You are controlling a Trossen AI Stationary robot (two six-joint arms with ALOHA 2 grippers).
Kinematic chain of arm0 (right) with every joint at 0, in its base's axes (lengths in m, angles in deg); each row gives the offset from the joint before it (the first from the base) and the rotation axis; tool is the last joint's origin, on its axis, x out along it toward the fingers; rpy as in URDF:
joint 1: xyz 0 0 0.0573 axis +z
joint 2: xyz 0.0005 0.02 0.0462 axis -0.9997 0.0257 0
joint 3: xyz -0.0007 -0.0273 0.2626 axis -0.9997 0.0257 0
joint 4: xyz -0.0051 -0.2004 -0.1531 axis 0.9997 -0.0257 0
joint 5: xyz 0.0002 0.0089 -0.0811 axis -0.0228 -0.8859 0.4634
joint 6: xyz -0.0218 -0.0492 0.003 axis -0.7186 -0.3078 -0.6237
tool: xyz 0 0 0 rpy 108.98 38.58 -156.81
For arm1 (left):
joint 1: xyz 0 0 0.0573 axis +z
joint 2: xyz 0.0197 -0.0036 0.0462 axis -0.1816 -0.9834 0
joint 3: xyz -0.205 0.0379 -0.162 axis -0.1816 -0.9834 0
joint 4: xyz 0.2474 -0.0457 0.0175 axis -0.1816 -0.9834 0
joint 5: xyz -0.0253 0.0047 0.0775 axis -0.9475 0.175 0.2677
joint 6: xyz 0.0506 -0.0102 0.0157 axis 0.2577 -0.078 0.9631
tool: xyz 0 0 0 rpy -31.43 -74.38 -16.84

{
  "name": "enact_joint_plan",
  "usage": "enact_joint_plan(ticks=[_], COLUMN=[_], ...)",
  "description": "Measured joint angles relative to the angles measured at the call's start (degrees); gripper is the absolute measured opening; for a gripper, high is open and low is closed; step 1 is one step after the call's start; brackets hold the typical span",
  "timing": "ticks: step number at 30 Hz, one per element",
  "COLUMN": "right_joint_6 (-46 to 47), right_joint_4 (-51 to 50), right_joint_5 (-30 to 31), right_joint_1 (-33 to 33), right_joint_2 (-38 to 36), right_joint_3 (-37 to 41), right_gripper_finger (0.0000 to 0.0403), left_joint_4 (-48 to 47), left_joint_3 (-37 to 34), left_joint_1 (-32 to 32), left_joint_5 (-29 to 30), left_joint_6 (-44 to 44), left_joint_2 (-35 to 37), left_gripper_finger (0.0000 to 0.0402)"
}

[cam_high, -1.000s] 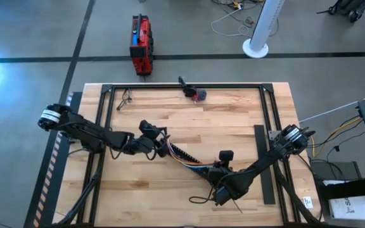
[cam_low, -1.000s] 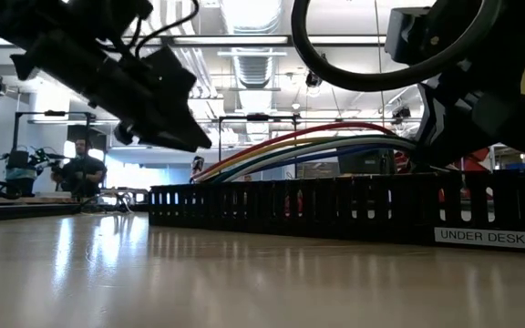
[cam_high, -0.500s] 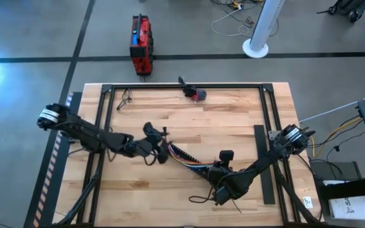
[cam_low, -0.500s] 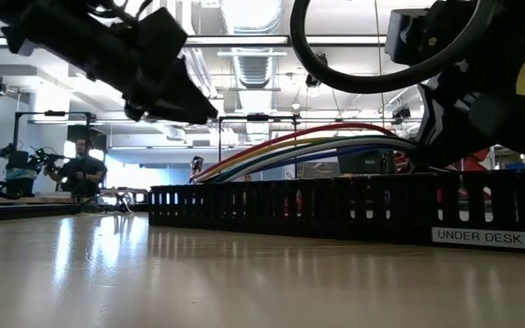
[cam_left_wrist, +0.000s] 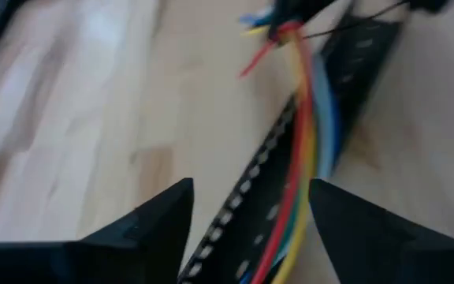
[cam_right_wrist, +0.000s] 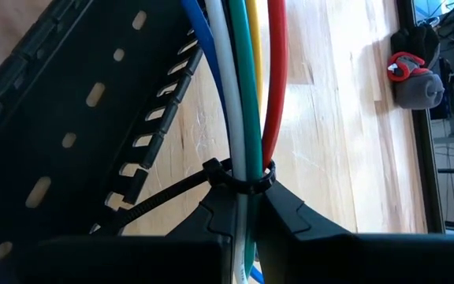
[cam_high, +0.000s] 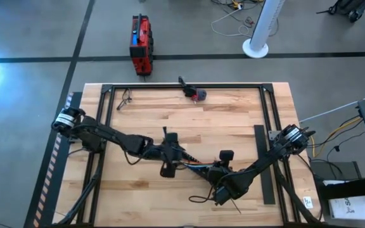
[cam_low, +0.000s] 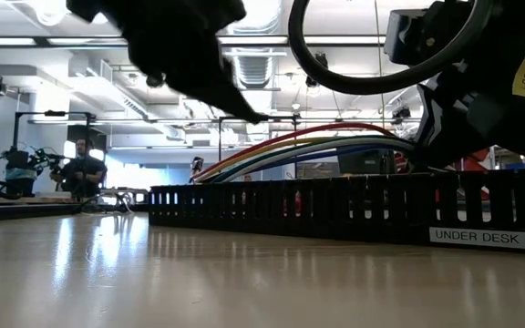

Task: Ziptie cables
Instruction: Put the wires into the black cable duct

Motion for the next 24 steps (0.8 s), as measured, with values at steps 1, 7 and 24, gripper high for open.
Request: enact_joint_plan(ticks=[1,7,24], right_joint_6=[0.02,0.01,-0.47], right_joint_4=[-0.02,0.21,1.16], right_joint_5=[-0.02,-0.13,-0.44], right_joint_1=[0.00,0.00,0.00], right_joint_2=[0.00,0.00,0.00], right_joint_3=[0.00,0.00,0.05], right_gripper_finger=[0.0009,0.0009,0.0009], left_joint_4=[-0.66,-9.25,-14.39], left_joint_3=[1.22,7.96,11.89], left_joint_1=[0.13,3.32,6.35], left_joint_5=[-2.39,-15.95,-17.16], left_joint_6=[1.29,5.05,15.14], left_joint_2=[-0.31,-5.11,-18.38], left_gripper_finger=[0.0246,0.0306,0.0312])
